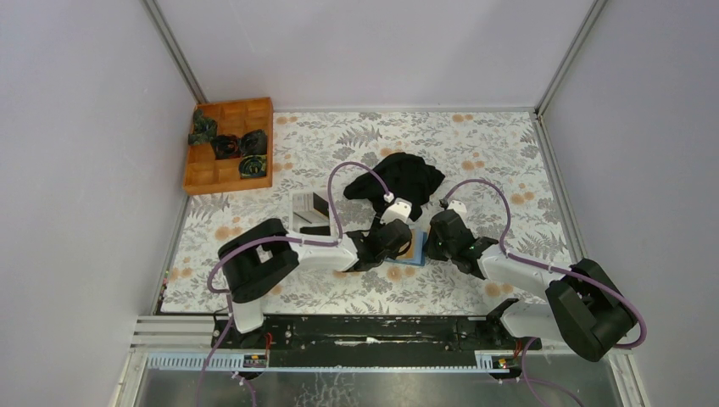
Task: Put the credit cards into the card holder
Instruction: Insert the credit card into the card holder.
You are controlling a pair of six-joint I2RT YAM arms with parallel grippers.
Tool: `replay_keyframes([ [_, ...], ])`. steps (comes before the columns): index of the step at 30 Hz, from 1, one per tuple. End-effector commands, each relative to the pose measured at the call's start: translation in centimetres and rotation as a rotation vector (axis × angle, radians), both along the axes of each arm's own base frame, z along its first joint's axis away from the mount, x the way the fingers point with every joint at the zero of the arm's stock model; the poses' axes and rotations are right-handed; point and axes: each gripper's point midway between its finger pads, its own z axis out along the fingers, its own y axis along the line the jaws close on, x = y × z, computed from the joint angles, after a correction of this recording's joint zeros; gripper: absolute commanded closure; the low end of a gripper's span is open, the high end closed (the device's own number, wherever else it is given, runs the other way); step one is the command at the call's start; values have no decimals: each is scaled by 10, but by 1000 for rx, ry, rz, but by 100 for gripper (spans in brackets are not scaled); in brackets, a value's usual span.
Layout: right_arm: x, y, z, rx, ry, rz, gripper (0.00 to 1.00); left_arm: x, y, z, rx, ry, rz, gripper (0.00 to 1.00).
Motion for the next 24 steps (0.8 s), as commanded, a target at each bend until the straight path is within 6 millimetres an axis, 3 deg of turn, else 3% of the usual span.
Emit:
replay_keyframes([
  [1,-4,-5,-4,-32,21,8,82,3,-4,-1,24,-12,-12,49],
  [16,-6,-6,-4,-29,20,9,81,-1,3,-9,93,6,5,49],
  [24,-7,-6,-6,-27,26,10,81,-6,-5,-4,21,9,-18,49],
])
